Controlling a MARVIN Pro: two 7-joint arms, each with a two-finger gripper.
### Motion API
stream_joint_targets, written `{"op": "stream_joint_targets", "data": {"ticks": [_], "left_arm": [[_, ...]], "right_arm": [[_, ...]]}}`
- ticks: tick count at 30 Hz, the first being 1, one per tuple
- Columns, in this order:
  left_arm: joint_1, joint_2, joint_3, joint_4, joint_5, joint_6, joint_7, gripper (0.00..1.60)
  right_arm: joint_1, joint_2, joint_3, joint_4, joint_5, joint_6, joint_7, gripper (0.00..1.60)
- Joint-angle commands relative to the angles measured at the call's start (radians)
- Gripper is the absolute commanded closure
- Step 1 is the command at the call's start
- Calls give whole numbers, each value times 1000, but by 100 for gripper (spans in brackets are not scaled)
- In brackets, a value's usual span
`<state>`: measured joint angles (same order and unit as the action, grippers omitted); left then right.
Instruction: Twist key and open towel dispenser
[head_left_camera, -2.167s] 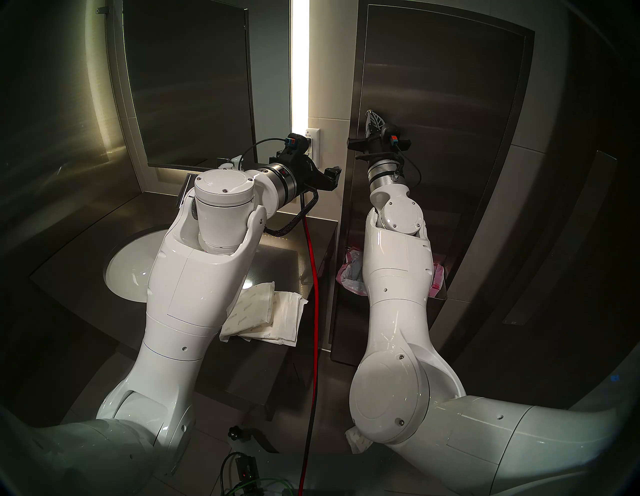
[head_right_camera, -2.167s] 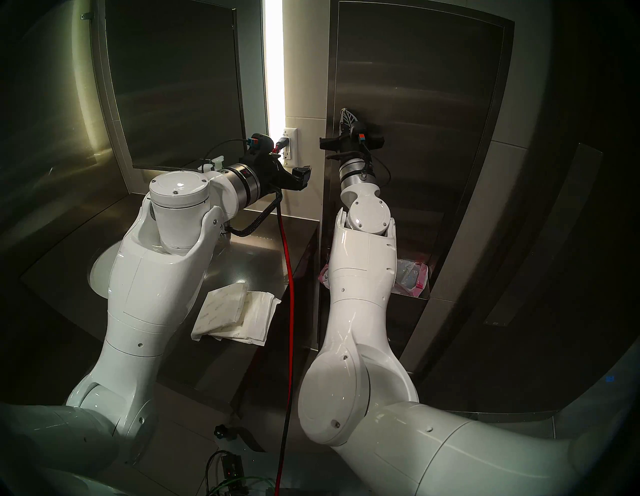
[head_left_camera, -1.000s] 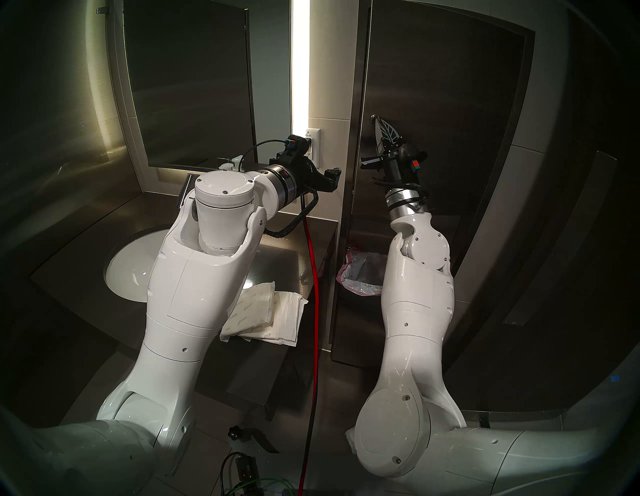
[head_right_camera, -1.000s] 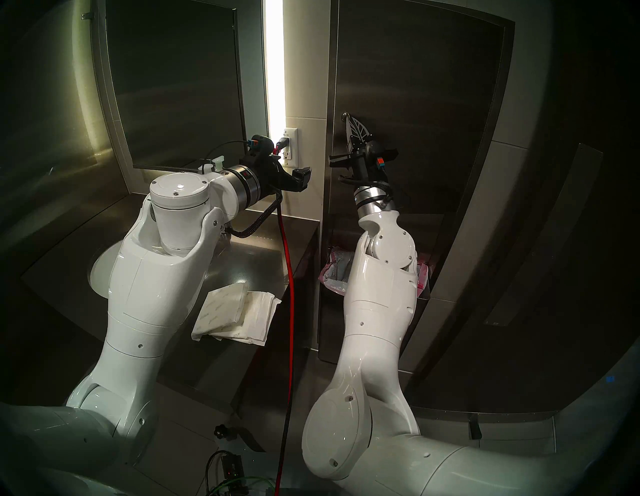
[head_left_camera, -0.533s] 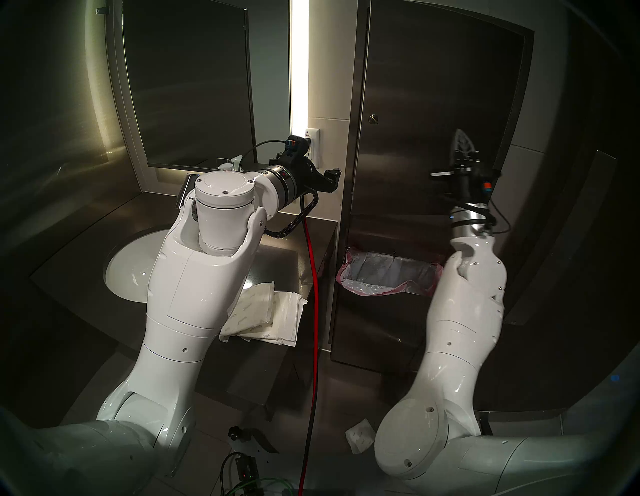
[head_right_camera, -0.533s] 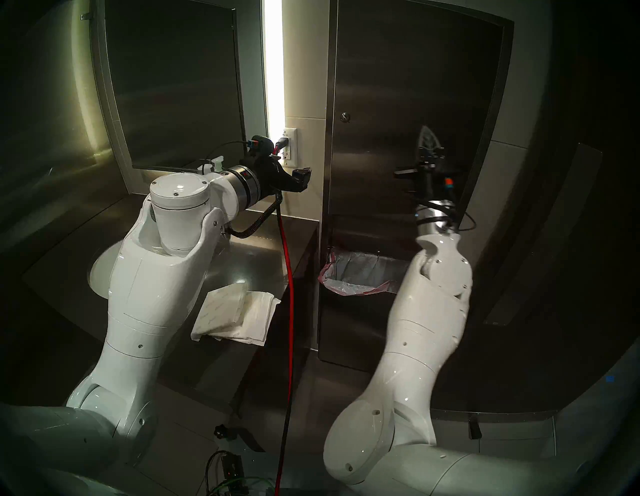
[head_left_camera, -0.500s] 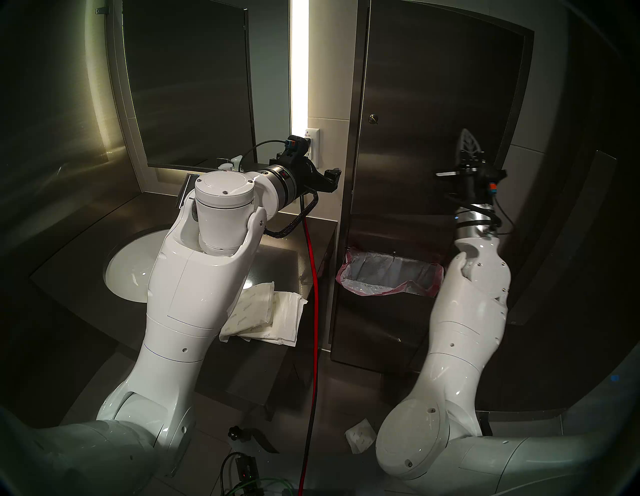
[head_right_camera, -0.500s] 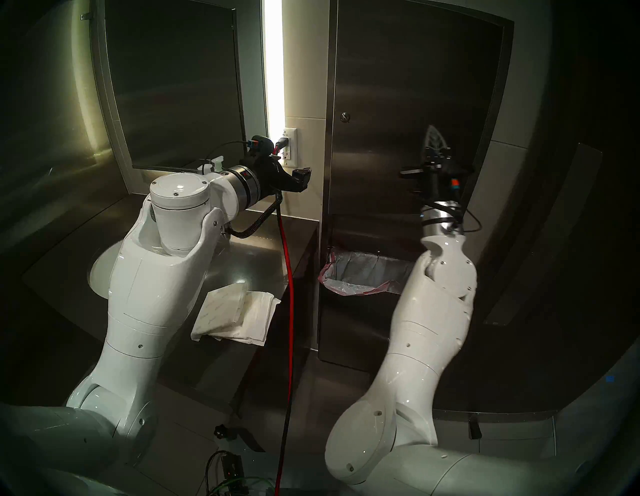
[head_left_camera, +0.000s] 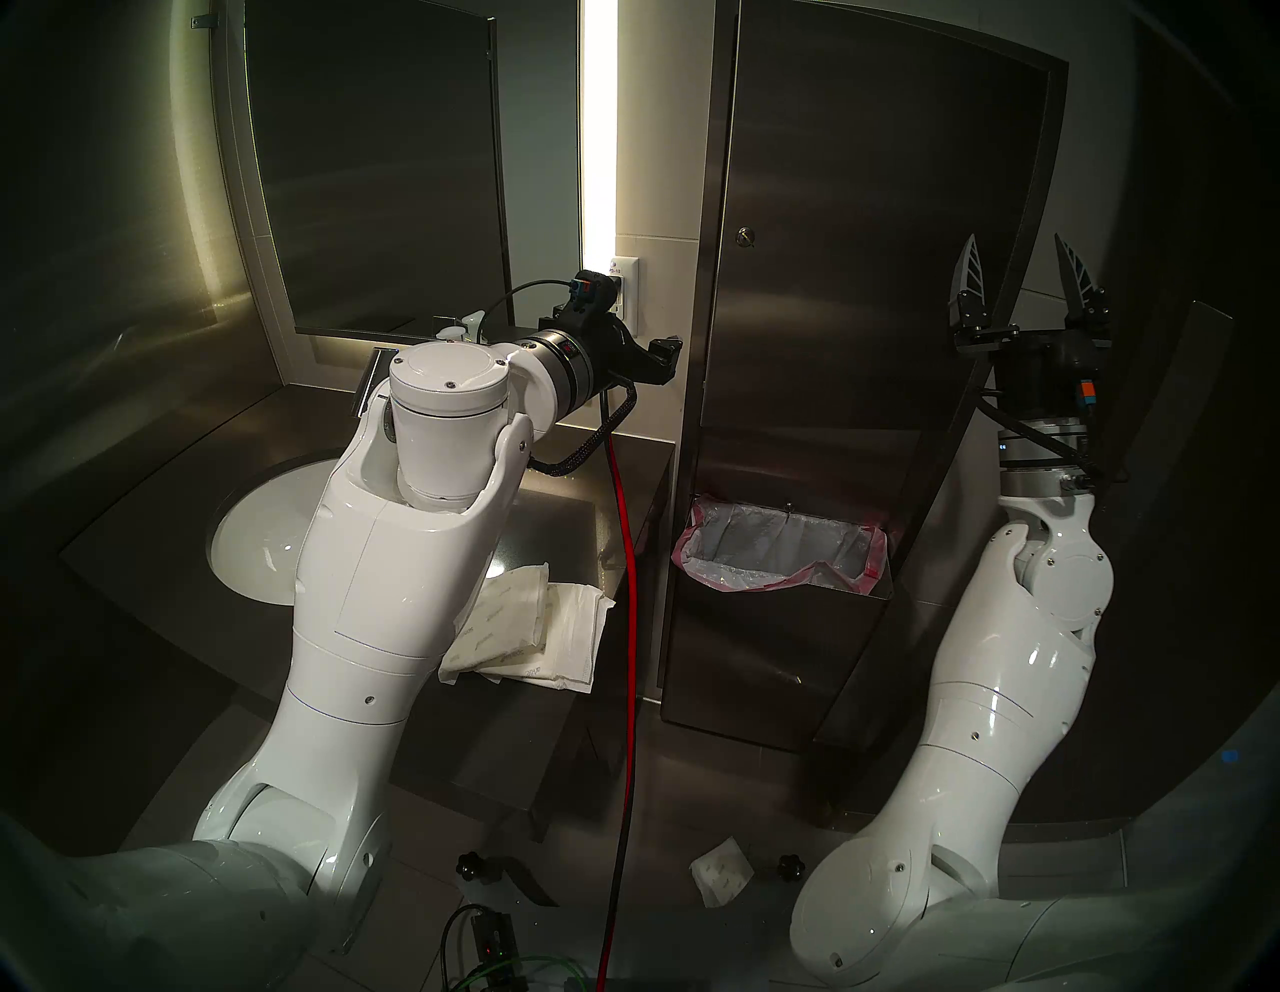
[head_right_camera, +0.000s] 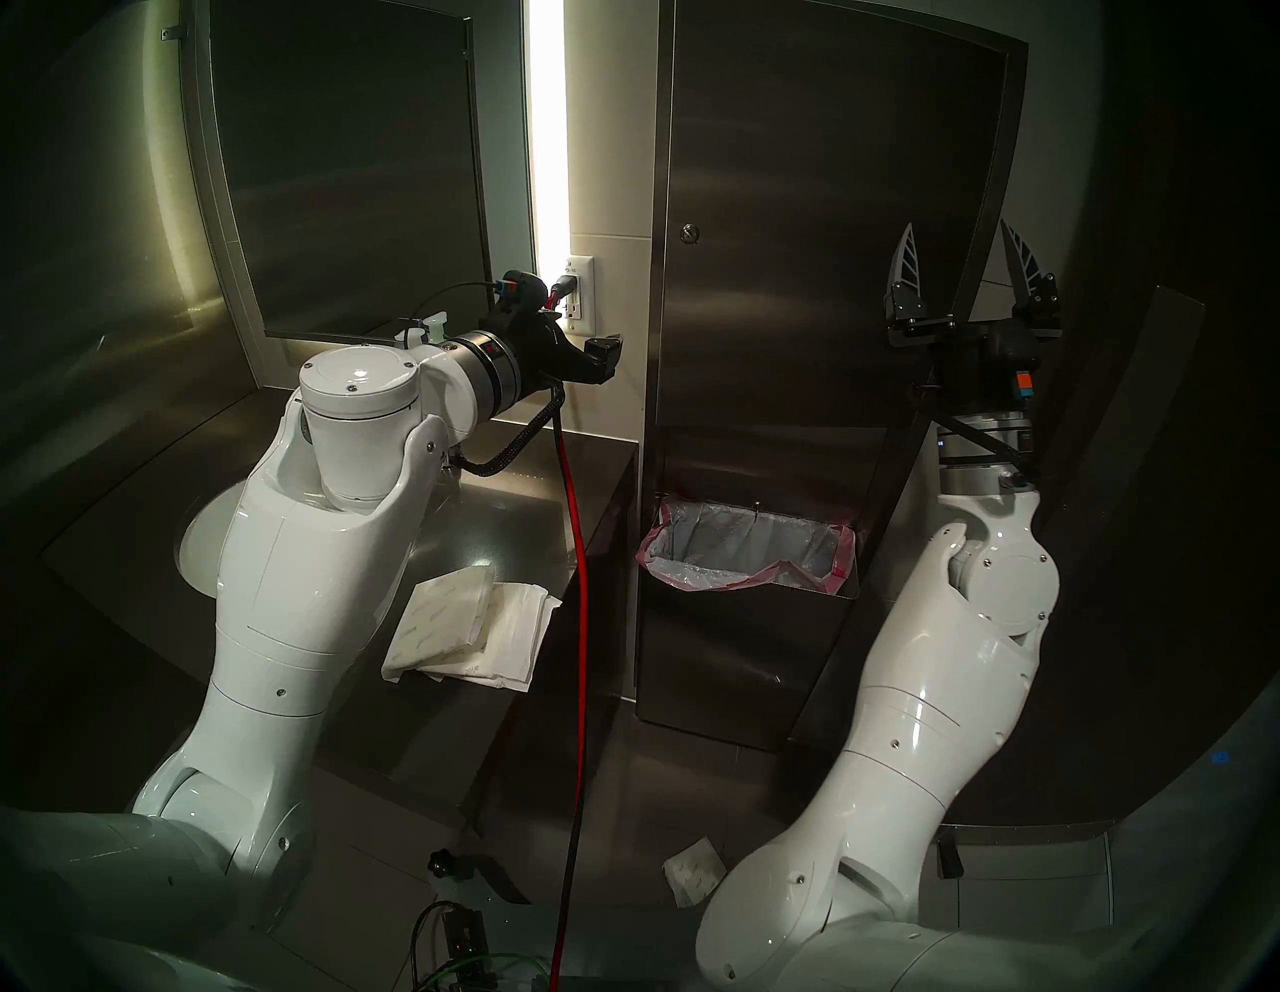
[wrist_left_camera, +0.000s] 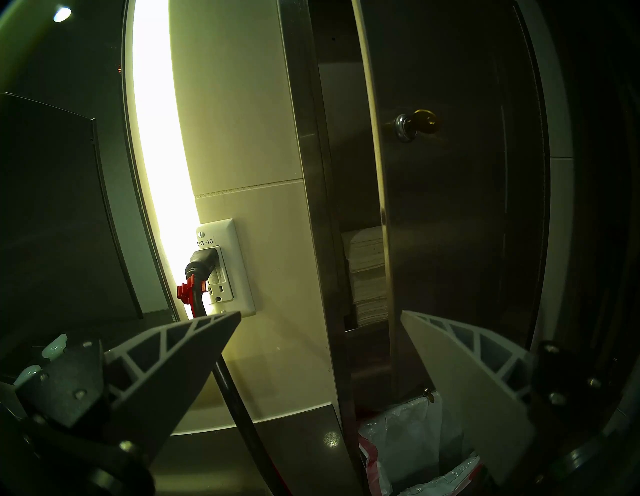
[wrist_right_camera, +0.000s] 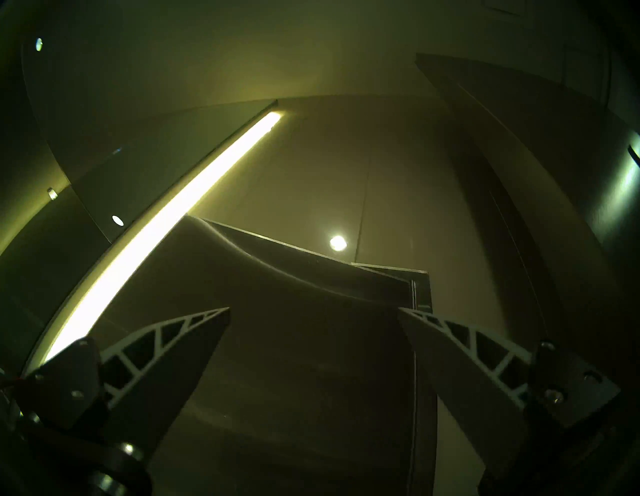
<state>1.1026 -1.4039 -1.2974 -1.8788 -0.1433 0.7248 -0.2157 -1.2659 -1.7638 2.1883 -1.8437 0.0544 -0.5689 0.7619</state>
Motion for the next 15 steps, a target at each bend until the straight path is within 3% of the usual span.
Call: {"op": "stream_joint_targets", "data": {"ticks": [1,9,15], "left_arm": [[-19,-2,-5,-9,1,-4,1,0],[-35,13,-11,3,20,-5,12,0],[-99,35,5,16,69,-6,26,0]], "right_arm": [[-107,76,-39,-96,108,70,55,0],[-207,112,-67,-176,237,173,101,0],[-280,126,-73,-235,327,257,123,0]]}}
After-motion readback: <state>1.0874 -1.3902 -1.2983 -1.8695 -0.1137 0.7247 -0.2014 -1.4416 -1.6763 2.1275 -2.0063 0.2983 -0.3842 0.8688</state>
